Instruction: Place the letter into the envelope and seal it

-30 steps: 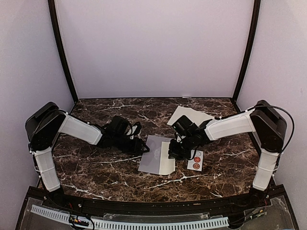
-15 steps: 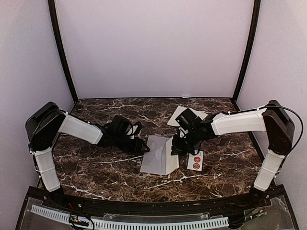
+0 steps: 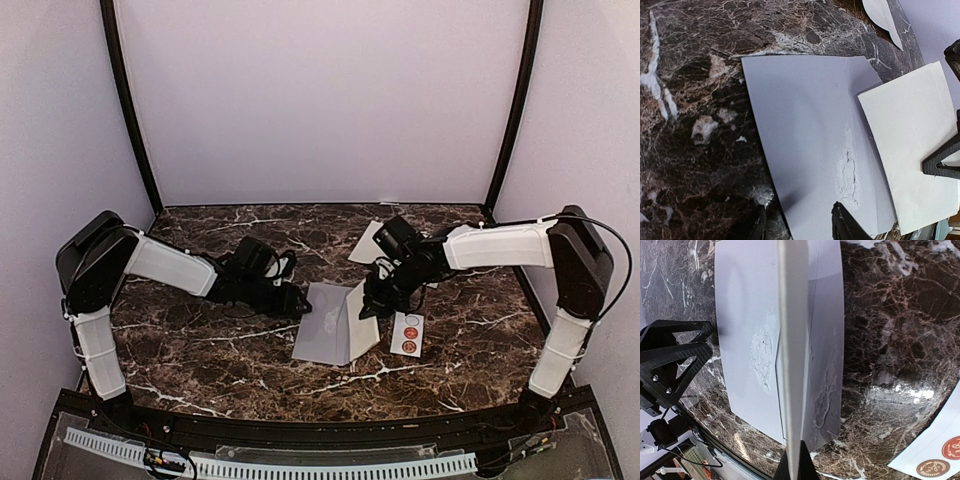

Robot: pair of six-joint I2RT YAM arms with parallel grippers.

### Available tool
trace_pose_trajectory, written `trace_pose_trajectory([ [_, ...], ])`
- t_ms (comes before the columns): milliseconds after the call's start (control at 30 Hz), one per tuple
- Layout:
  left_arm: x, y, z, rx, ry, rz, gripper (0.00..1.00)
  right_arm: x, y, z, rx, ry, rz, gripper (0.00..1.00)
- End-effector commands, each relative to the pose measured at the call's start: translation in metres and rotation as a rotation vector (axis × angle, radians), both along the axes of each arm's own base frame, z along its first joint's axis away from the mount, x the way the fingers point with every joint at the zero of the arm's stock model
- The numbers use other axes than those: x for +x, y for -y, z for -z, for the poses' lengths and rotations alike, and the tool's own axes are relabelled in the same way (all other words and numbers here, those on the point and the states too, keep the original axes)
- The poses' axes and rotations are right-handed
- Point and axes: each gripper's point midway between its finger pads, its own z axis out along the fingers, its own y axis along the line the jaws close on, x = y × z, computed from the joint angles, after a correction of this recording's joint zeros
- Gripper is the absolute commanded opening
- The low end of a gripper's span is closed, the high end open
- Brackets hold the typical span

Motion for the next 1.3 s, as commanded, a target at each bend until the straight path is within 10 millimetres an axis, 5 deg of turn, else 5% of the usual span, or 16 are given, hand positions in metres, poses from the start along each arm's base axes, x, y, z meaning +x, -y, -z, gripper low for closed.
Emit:
trace_pose_trajectory([
  [0, 0.002, -0.002, 0.007, 0.037, -0.004, 0.003, 0.44, 0.004, -0.006, 0.002, 0.028, -0.031, -0.02, 0.0],
  [500, 0.005, 0.0, 0.018, 0.051, -0.007, 0.009, 0.44, 0.01, 0.001, 0.02, -0.003, -0.068, 0.016, 0.0],
  [1267, 0.003, -0.003, 0.035, 0.08, -0.023, 0.018, 0.44, 0.03, -0.017, 0.014, 0.082, 0.018, -0.025, 0.0],
])
